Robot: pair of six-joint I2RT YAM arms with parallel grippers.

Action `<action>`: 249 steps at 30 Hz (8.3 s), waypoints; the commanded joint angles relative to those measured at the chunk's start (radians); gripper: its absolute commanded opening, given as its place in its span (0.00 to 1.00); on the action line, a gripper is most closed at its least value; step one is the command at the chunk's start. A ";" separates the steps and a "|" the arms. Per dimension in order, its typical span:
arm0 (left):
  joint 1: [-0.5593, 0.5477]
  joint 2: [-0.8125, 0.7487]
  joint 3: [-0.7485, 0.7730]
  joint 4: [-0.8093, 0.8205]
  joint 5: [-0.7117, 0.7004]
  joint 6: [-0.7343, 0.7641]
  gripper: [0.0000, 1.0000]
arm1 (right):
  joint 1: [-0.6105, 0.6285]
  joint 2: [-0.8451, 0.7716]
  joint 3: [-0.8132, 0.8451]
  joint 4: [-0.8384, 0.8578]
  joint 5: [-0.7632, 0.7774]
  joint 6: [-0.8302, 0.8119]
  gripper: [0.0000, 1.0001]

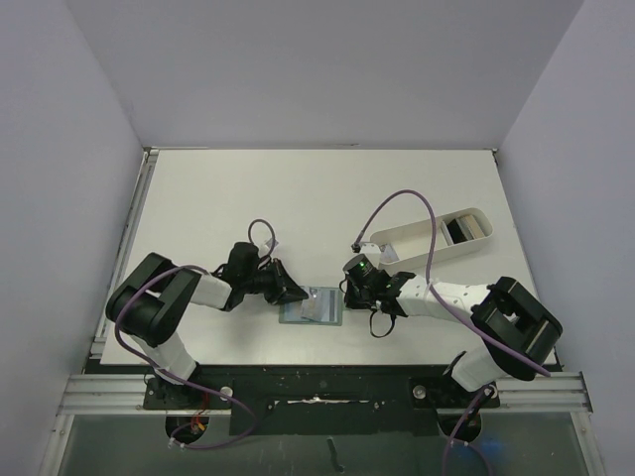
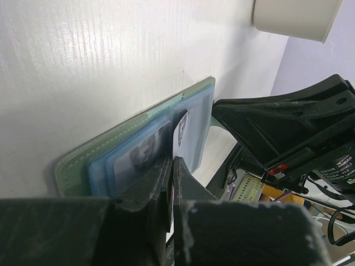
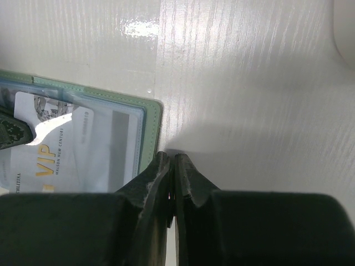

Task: Put the credit cards into the card holder
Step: Insert the credit card into the card holder.

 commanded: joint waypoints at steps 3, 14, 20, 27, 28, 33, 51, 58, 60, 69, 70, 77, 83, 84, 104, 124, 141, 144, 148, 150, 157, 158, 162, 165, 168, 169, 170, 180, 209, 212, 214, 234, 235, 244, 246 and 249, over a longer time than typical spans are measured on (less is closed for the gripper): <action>-0.028 0.029 -0.041 0.177 -0.065 -0.070 0.00 | -0.002 0.011 -0.004 0.053 -0.010 0.027 0.00; -0.026 -0.006 -0.060 0.150 -0.129 -0.030 0.00 | -0.001 -0.001 -0.010 0.046 -0.007 0.029 0.00; -0.025 -0.041 -0.086 0.153 -0.166 -0.019 0.00 | -0.001 -0.004 -0.013 0.046 -0.004 0.031 0.00; -0.027 -0.075 -0.115 0.180 -0.218 -0.024 0.00 | -0.002 -0.004 -0.016 0.047 -0.004 0.037 0.00; -0.028 -0.074 -0.121 0.197 -0.220 -0.031 0.00 | -0.003 -0.003 -0.016 0.047 -0.005 0.038 0.00; -0.039 -0.057 -0.138 0.269 -0.227 -0.056 0.00 | -0.001 -0.002 -0.017 0.049 -0.007 0.043 0.00; -0.052 -0.130 -0.194 0.263 -0.320 -0.044 0.00 | -0.001 0.002 -0.009 0.046 -0.004 0.048 0.00; -0.079 -0.052 -0.212 0.390 -0.309 -0.084 0.00 | -0.001 0.010 -0.012 0.052 -0.008 0.055 0.00; -0.085 -0.039 -0.217 0.427 -0.312 -0.094 0.00 | -0.002 0.011 -0.012 0.054 -0.010 0.059 0.00; -0.115 -0.015 -0.248 0.537 -0.369 -0.115 0.00 | -0.001 0.029 -0.012 0.077 -0.027 0.076 0.00; -0.116 -0.013 -0.251 0.547 -0.371 -0.115 0.00 | -0.001 0.031 -0.011 0.077 -0.028 0.077 0.00; -0.062 -0.041 -0.247 0.463 -0.336 -0.019 0.00 | -0.003 0.011 -0.024 0.072 -0.025 0.074 0.00; -0.043 -0.049 -0.244 0.416 -0.316 0.035 0.00 | -0.003 0.009 -0.027 0.078 -0.027 0.072 0.00; -0.044 -0.043 -0.244 0.422 -0.316 0.033 0.00 | -0.003 0.011 -0.027 0.080 -0.028 0.072 0.00; -0.046 0.023 -0.209 0.433 -0.251 0.047 0.00 | -0.003 0.034 -0.013 0.081 -0.030 0.081 0.00; -0.097 0.115 -0.287 0.738 -0.413 -0.081 0.00 | -0.004 0.063 -0.037 0.167 -0.089 0.183 0.00; -0.070 -0.078 -0.358 0.567 -0.511 0.011 0.00 | -0.023 0.043 -0.079 0.189 -0.091 0.204 0.00; -0.071 -0.079 -0.357 0.568 -0.501 0.022 0.00 | -0.023 0.042 -0.079 0.188 -0.091 0.202 0.00; -0.071 -0.064 -0.346 0.588 -0.453 0.042 0.00 | -0.022 0.043 -0.079 0.189 -0.093 0.198 0.00; -0.071 -0.059 -0.338 0.593 -0.426 0.052 0.00 | -0.022 0.043 -0.077 0.187 -0.091 0.198 0.00; -0.057 -0.037 -0.317 0.595 -0.310 0.103 0.00 | -0.031 0.042 -0.082 0.183 -0.091 0.193 0.00; -0.053 -0.037 -0.318 0.590 -0.302 0.108 0.00 | -0.033 0.040 -0.083 0.183 -0.091 0.192 0.00; -0.014 -0.042 -0.330 0.578 -0.276 0.120 0.00 | -0.036 0.034 -0.085 0.181 -0.090 0.189 0.00; 0.020 -0.044 -0.334 0.578 -0.240 0.125 0.00 | -0.038 0.034 -0.087 0.181 -0.090 0.189 0.00; 0.042 -0.047 -0.328 0.569 -0.213 0.134 0.00 | -0.039 0.036 -0.089 0.184 -0.090 0.187 0.00; 0.045 -0.048 -0.321 0.561 -0.200 0.140 0.00 | -0.039 0.037 -0.089 0.185 -0.092 0.185 0.00; 0.047 -0.044 -0.313 0.552 -0.188 0.147 0.00 | -0.039 0.038 -0.088 0.186 -0.093 0.184 0.00; 0.064 0.007 -0.277 0.545 -0.042 0.161 0.00 | -0.039 0.045 -0.083 0.183 -0.093 0.179 0.00; 0.083 0.240 -0.328 0.932 -0.176 -0.088 0.00 | -0.038 0.054 -0.085 0.201 -0.110 0.194 0.00; 0.081 0.243 -0.343 0.952 -0.225 -0.098 0.00 | -0.037 0.058 -0.084 0.205 -0.114 0.198 0.00; 0.075 0.242 -0.352 0.963 -0.246 -0.102 0.00 | -0.036 0.062 -0.082 0.206 -0.115 0.199 0.00; -0.027 0.412 -0.399 1.235 -0.356 -0.225 0.00 | -0.043 0.081 -0.073 0.232 -0.130 0.240 0.00; -0.033 0.408 -0.398 1.232 -0.360 -0.227 0.00 | -0.044 0.078 -0.073 0.231 -0.130 0.242 0.00; -0.066 0.294 -0.388 1.072 -0.379 -0.183 0.18 | -0.065 0.061 -0.061 0.216 -0.106 0.222 0.00; -0.075 0.254 -0.388 1.012 -0.394 -0.164 0.26 | -0.066 0.058 -0.057 0.208 -0.098 0.213 0.00; -0.082 0.188 -0.402 0.911 -0.417 -0.130 0.34 | -0.066 0.054 -0.053 0.195 -0.088 0.202 0.00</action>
